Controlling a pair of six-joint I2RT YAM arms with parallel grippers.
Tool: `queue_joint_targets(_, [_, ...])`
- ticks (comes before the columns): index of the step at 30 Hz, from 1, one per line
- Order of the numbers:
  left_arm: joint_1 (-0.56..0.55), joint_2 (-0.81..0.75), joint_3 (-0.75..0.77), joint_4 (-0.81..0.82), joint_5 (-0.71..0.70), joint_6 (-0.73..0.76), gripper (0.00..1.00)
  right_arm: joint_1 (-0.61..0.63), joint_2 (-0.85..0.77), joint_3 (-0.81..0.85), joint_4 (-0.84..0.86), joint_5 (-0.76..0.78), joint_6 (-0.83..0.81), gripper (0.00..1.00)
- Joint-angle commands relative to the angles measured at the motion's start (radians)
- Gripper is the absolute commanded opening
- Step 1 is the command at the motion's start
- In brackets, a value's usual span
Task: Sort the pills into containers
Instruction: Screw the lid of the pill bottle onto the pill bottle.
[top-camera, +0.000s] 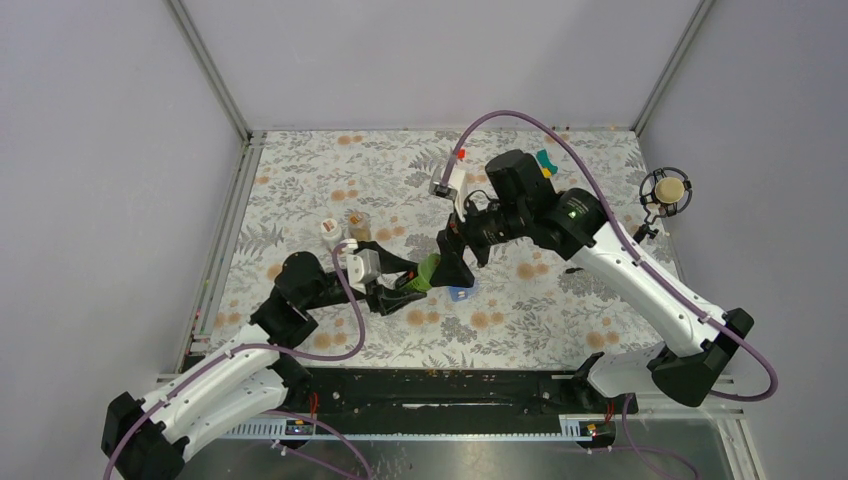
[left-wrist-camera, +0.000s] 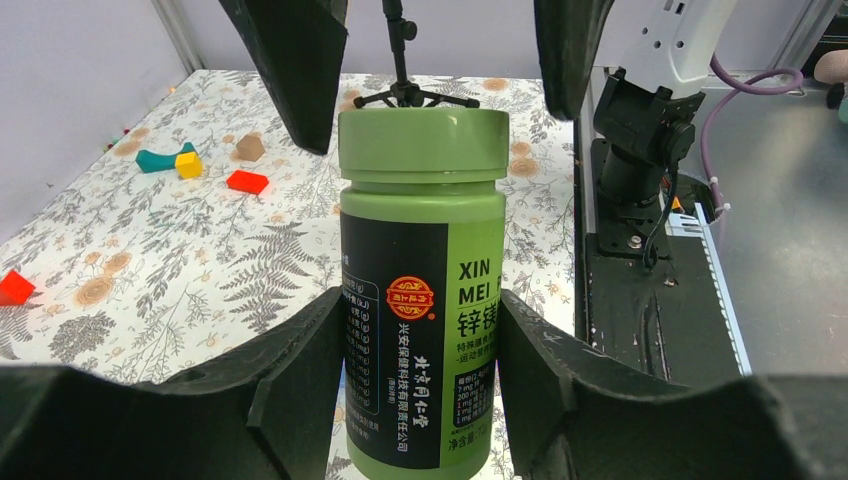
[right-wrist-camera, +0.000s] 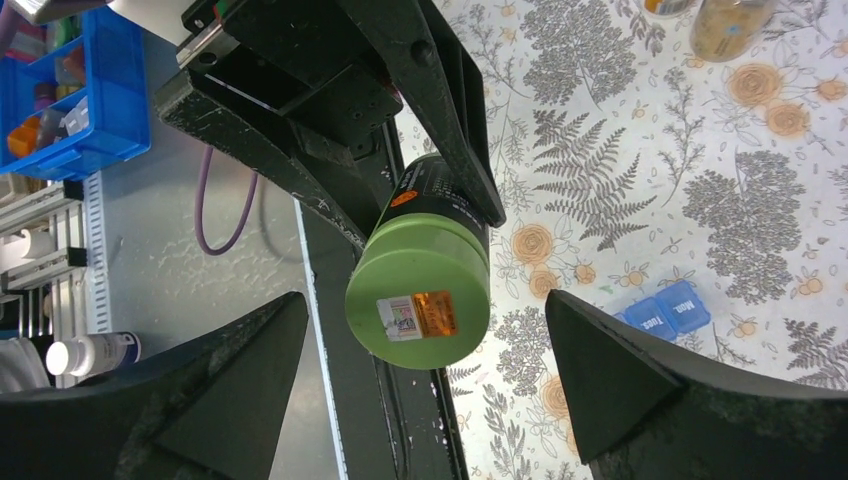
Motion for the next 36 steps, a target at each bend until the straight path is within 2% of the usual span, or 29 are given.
queue_joint_targets(1, [-0.003,0.007,0.056,0.086,0.035,-0.008,0.00,-0.001,0.001,-0.032,0.078,-0.054,0.023,0.93])
queue_joint_targets(6, [-0.003,0.007,0.053,0.099,0.019,-0.013,0.00,-0.002,-0.009,-0.071,0.150,-0.019,0.072,0.79])
queue_joint_targets(9, [-0.004,0.005,0.047,0.120,0.006,-0.016,0.00,-0.002,-0.013,-0.085,0.189,0.013,0.116,0.64])
queue_joint_targets(13, [-0.003,0.004,0.045,0.127,-0.037,-0.015,0.00,-0.003,-0.033,-0.138,0.305,0.098,0.281,0.43])
queue_joint_targets(17, [-0.003,0.000,0.033,0.146,-0.098,-0.014,0.00,0.006,-0.051,-0.197,0.414,0.229,0.483,0.37])
queue_joint_targets(21, [-0.004,-0.005,0.027,0.151,-0.172,-0.012,0.00,0.014,-0.039,-0.183,0.377,0.390,0.669,0.37])
queue_joint_targets(23, [-0.003,-0.003,0.025,0.151,-0.191,-0.011,0.00,0.014,-0.033,-0.170,0.355,0.443,0.723,0.39])
queue_joint_targets(24, [-0.003,-0.003,0.024,0.150,-0.197,-0.011,0.00,0.014,-0.032,-0.167,0.354,0.451,0.736,0.44])
queue_joint_targets(25, [-0.003,-0.003,0.023,0.150,-0.203,-0.010,0.00,0.013,-0.036,-0.167,0.365,0.435,0.733,0.53])
queue_joint_targets(27, [-0.003,-0.008,0.020,0.140,-0.212,-0.007,0.00,0.012,-0.049,-0.161,0.392,0.373,0.677,0.80])
queue_joint_targets(29, [-0.003,-0.015,0.015,0.137,-0.225,-0.004,0.00,0.011,-0.073,-0.151,0.392,0.313,0.575,0.95])
queue_joint_targets(30, [-0.003,-0.018,0.012,0.138,-0.226,-0.004,0.00,0.010,-0.089,-0.149,0.391,0.267,0.513,0.99])
queue_joint_targets(36, [-0.004,-0.008,0.029,0.115,-0.161,0.003,0.00,0.010,-0.173,-0.171,0.308,0.020,0.179,1.00])
